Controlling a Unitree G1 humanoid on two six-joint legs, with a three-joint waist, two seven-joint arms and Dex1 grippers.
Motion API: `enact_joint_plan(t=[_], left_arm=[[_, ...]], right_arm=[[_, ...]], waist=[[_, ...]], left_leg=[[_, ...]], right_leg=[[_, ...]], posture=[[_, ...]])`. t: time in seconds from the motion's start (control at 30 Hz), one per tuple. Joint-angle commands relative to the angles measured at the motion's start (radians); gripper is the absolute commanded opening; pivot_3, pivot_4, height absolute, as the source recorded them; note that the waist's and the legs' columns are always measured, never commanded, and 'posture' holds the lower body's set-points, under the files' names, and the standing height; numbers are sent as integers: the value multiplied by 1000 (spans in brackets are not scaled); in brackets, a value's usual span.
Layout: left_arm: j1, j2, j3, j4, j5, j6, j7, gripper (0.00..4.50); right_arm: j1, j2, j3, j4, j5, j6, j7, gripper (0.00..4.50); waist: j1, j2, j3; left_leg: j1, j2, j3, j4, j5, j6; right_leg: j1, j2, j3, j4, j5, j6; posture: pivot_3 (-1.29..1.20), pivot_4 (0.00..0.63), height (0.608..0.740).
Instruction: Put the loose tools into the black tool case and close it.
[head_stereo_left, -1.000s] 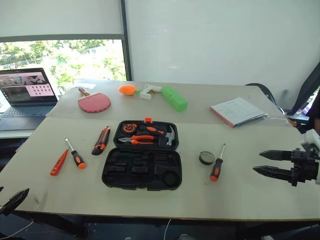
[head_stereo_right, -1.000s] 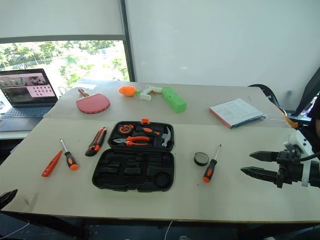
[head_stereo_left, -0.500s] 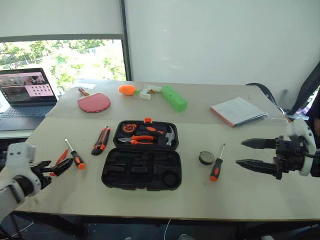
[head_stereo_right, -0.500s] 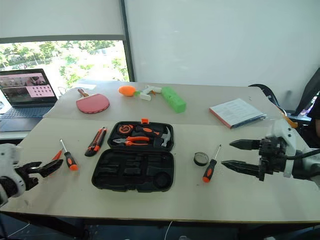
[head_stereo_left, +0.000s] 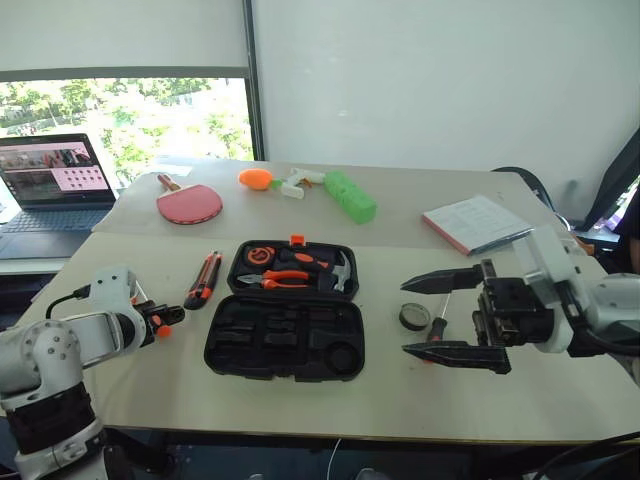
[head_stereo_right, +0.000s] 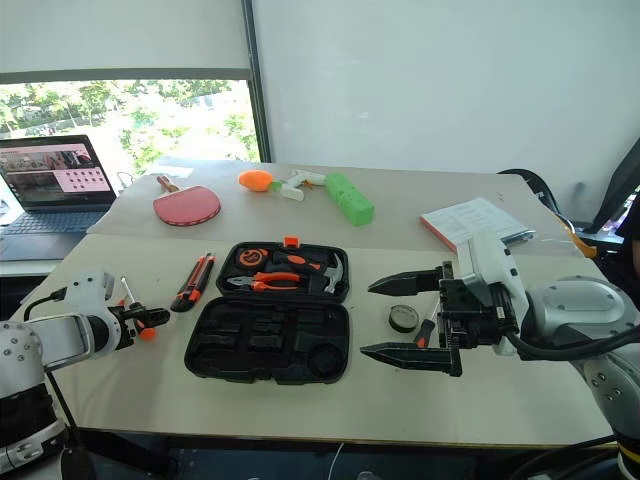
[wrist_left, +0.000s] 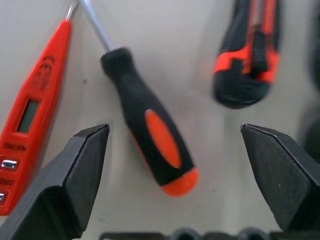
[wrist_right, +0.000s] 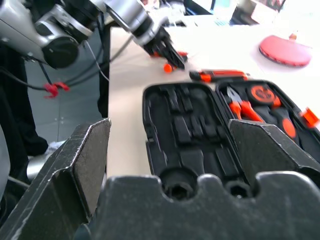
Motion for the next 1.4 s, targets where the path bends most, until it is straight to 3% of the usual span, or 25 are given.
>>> enact_joint_plan(t=[0.03, 0.1, 0.2, 0.43, 0.5, 0.67, 0.83, 1.0, 1.17, 1.27, 1.4], left_arm=[[-77, -13, -8, 68, 51, 4, 7, 4500], [-105, -34, -21, 102, 73, 4, -3, 4500], [-138, -68, -16, 142, 98, 4, -13, 3787], [-161, -94, -6, 177, 133, 4, -17, 1323], [-166, -99, 2, 176, 146, 4, -14, 931], [-207, -90, 11, 170, 178, -23, -36, 925], [-268, 28, -85, 227, 200, -183, -140, 922], [-326, 258, -385, 272, 181, -532, -643, 922], [-360, 450, -730, 321, 316, -1026, -1271, 922], [-419, 443, -835, 388, 373, -1180, -1458, 922], [-501, 348, -968, 507, 494, -1343, -1562, 922]], right_arm=[[25, 5, -29, -35, 1, -31, -15, 4415], [45, 8, -38, -45, 0, -37, -24, 4415], [64, 13, -52, -60, 15, -37, -42, 4500], [73, 20, -87, -79, 64, -28, -94, 4500], [71, 17, -89, -78, 72, -26, -103, 4500], [79, 13, -84, -75, 64, -32, -114, 4500], [83, 8, -91, -57, 60, -27, -119, 4500], [100, -5, -91, -19, 39, -25, -107, 4500], [94, 7, -68, 4, 17, -30, -128, 4500], [100, 17, -63, -1, 9, -29, -147, 4500], [130, 27, -71, -29, 1, -27, -177, 4500]], waist=[[3, 0, 0], [7, 0, 0], [12, 0, 0], [17, 0, 0], [17, 0, 0], [17, 0, 0], [17, -3, 2], [14, -5, 3], [17, -2, 3], [22, -2, 3], [26, -2, 4]], left_leg=[[0, 0, 0, 0, 0, 0], [0, -1, -1, 0, 0, 0], [0, -5, -2, 0, 0, 0], [2, -7, -6, 1, 0, 0], [3, -7, -6, 1, 0, 0], [4, -7, -7, 1, 0, 0], [3, -7, -8, 1, 0, 0], [1, -8, -8, 1, 0, 0], [0, -8, -7, -1, -1, 1], [-2, -7, -6, 0, -1, 2], [-6, -8, -7, 2, -1, 3]], right_leg=[[0, 0, -1, 0, 0, 0], [1, -1, -1, 0, 0, 0], [1, -4, -1, 0, 0, 1], [5, -5, -1, 0, 0, 3], [6, -5, -1, -1, 0, 3], [8, -5, -2, -1, 0, 3], [8, -4, -3, -1, 0, 3], [7, -5, -3, -3, 0, 3], [7, -5, -4, -9, 0, 3], [7, -5, -5, -10, 0, 3], [5, -4, -5, -11, 1, 5]], posture=[[0, 150, 738], [0, 150, 738], [0, 150, 738], [0, 150, 738], [0, 150, 738], [0, 150, 738], [0, 150, 738], [0, 150, 738], [0, 150, 738], [0, 150, 738], [0, 150, 738]])
